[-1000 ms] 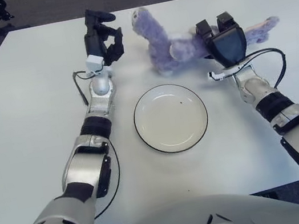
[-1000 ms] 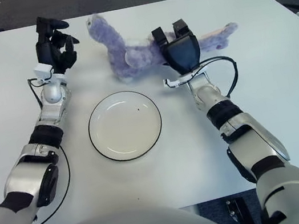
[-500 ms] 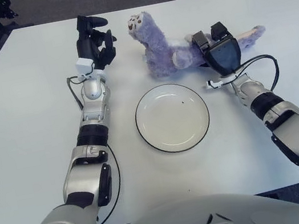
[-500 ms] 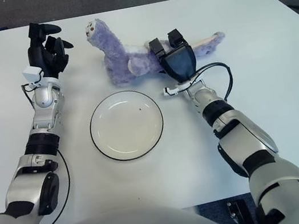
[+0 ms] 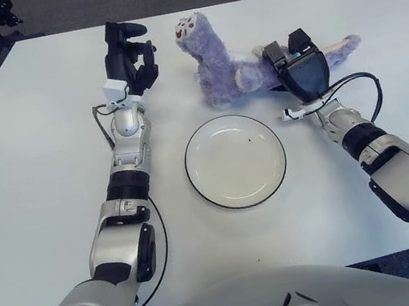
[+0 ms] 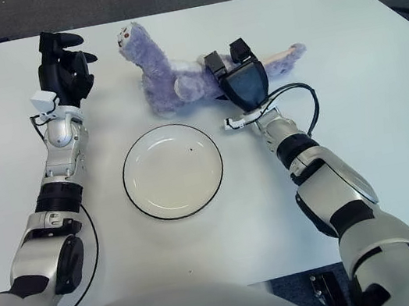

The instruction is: Put the doll into the plate.

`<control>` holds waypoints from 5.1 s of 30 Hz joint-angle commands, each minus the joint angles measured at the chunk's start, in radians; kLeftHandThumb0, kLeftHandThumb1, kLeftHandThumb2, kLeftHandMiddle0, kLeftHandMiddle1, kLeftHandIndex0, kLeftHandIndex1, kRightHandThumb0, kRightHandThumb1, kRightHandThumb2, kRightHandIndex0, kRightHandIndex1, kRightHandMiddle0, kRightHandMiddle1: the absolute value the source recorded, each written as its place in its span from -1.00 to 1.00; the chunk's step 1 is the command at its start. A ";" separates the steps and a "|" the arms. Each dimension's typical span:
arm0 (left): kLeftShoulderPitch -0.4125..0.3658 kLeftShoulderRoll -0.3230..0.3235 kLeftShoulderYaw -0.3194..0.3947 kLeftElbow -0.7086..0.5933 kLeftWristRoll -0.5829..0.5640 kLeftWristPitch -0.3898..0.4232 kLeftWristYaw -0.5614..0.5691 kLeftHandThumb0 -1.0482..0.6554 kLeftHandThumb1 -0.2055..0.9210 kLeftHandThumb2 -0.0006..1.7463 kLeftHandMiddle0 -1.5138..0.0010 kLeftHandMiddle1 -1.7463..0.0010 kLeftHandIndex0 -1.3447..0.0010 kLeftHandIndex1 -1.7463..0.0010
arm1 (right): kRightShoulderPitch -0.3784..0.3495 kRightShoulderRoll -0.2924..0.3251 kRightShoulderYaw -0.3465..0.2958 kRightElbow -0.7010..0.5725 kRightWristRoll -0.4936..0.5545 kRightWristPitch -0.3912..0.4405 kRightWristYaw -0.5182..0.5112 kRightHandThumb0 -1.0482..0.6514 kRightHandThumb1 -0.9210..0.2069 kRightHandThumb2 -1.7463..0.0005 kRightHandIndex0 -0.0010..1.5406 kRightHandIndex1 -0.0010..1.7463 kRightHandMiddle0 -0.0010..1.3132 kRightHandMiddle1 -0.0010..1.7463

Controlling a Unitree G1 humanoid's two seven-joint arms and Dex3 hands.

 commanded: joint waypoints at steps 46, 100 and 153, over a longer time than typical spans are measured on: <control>0.002 -0.044 0.020 -0.041 0.056 0.102 0.044 0.23 0.98 -0.47 0.69 -0.87 0.66 -0.85 | 0.559 -0.400 -0.608 -1.496 0.394 0.149 1.483 -0.67 -0.97 1.00 -0.64 -1.00 -0.64 -1.00; 0.015 -0.078 -0.002 -0.044 0.091 0.096 0.005 0.23 1.00 -0.51 0.66 -0.84 0.63 -0.82 | -0.159 -0.322 -0.407 -0.696 0.640 0.089 1.853 -0.54 -0.86 1.00 -0.41 -0.98 -0.44 -0.98; 0.005 -0.076 -0.007 -0.023 0.093 0.087 -0.023 0.23 1.00 -0.50 0.67 -0.85 0.64 -0.83 | -0.483 -0.050 -0.217 0.052 0.588 -0.084 1.756 -0.58 -0.79 1.00 -0.45 -1.00 -0.60 -1.00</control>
